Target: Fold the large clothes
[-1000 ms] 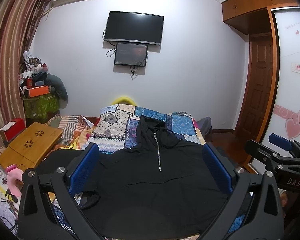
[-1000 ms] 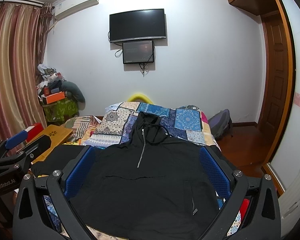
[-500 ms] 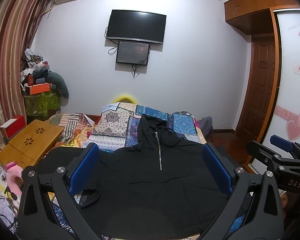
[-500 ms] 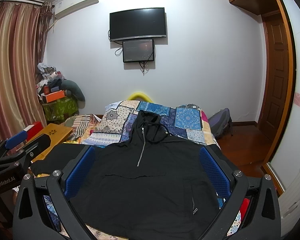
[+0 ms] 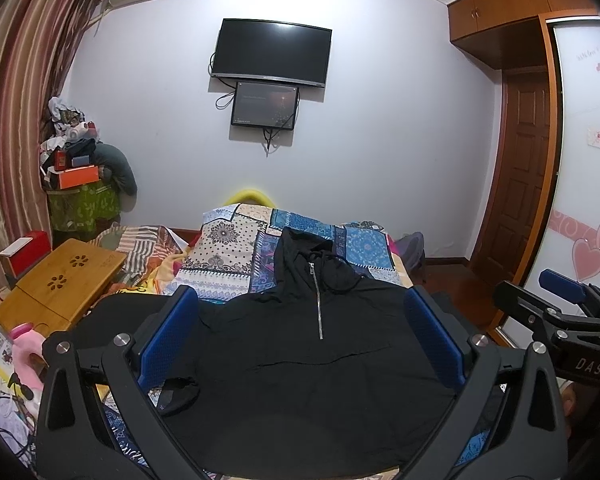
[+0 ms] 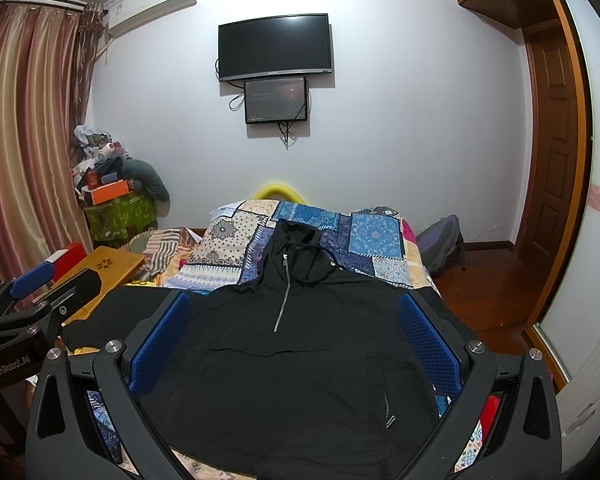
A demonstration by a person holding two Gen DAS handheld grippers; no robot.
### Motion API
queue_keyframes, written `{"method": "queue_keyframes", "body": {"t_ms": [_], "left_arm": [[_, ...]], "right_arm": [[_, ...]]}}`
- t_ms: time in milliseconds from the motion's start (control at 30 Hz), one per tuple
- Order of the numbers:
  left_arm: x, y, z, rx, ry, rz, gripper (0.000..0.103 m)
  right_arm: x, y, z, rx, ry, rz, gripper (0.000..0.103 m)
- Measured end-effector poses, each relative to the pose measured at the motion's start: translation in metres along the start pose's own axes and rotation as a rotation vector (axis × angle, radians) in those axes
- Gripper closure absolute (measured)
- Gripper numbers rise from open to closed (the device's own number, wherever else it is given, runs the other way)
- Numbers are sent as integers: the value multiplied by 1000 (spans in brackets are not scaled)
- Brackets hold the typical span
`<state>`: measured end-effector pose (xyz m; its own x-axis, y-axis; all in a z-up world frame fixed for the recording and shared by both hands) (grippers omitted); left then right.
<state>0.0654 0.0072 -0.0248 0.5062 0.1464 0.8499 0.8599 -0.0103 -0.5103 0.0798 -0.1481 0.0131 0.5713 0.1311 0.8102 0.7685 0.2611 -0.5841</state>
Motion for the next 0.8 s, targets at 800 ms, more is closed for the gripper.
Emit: {"method": "queue_keyframes", "body": {"t_ms": [800], "left_arm": [[13, 41, 55, 105, -85, 38, 0]], "right_arm": [[0, 33, -7, -15, 8, 78, 0]]}}
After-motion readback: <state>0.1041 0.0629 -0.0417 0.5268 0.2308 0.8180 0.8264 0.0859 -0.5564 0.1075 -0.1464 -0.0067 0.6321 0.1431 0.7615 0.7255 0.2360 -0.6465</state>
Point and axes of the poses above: each gripper's, at about its wrist camera, not at the fingertips, and y roughly the way its jaws point, z to its left, x to its top, the point moved 6 cm from there along y, roughly the way its jaws point, and after that the axes turned 13 degrees about z, right-handed, at the moved point
